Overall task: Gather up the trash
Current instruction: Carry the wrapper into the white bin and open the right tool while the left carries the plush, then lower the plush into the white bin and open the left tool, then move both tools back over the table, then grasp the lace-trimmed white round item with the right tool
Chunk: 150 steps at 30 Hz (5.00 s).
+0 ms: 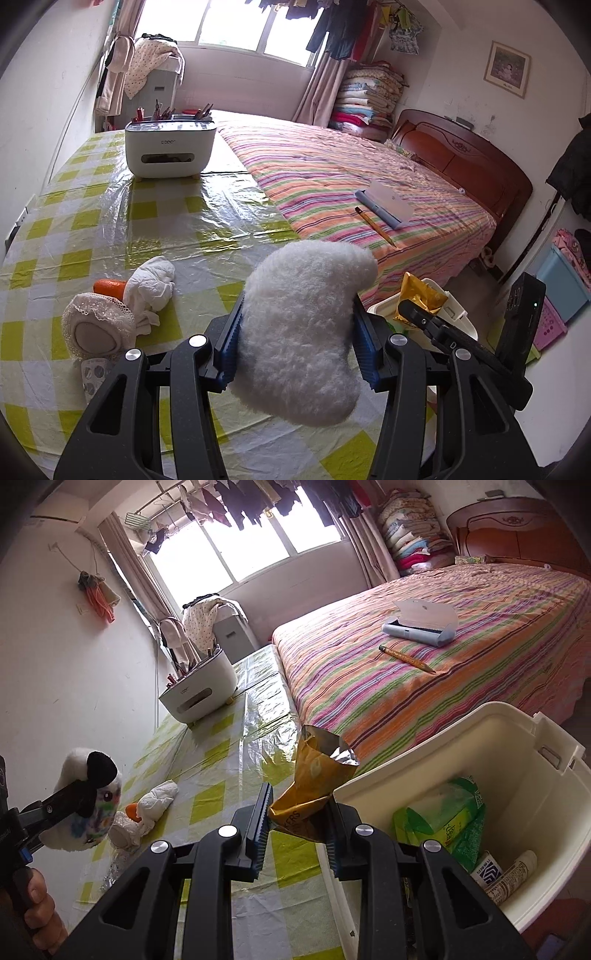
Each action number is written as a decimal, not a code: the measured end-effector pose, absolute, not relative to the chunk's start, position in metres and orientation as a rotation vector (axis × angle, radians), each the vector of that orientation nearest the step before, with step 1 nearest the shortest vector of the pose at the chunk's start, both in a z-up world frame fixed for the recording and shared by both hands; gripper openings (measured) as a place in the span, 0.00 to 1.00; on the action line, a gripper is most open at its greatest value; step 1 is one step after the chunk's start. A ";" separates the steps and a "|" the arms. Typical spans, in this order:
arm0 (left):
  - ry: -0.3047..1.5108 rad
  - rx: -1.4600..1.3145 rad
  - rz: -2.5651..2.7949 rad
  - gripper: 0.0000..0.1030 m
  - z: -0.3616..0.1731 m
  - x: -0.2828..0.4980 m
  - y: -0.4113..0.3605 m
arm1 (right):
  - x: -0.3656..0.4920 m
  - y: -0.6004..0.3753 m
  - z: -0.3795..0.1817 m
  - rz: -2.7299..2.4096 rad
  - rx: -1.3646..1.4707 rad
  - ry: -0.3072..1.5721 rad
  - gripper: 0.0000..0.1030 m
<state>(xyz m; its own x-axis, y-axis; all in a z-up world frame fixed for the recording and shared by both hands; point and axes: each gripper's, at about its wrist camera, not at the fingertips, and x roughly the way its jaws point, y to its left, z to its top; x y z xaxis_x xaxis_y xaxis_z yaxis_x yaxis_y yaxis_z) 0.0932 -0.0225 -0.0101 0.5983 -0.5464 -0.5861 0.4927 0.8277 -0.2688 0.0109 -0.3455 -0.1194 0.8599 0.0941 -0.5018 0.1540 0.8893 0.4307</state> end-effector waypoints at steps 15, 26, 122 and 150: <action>0.716 -0.049 -0.681 0.49 -0.011 0.067 -0.065 | -0.010 -0.362 -0.117 -0.147 0.477 0.509 0.26; 0.722 -0.055 -0.707 0.49 -0.004 0.044 -0.106 | -0.024 -0.387 -0.122 -0.285 0.490 0.487 0.27; 0.811 -0.288 -0.011 0.88 -0.047 -0.009 0.134 | 0.047 -0.215 -0.100 0.441 0.388 0.651 0.74; 0.830 -0.376 0.047 0.88 -0.052 -0.034 0.184 | 0.154 -0.038 -0.128 0.574 -0.200 0.830 0.45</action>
<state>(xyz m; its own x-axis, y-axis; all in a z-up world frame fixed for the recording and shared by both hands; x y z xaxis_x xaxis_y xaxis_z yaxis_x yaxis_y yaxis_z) -0.0338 0.1841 -0.0524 0.6778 -0.1051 -0.7277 -0.1859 0.9331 -0.3078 0.1541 -0.0382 -0.1278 0.5338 0.4021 -0.7439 -0.5543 0.8307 0.0513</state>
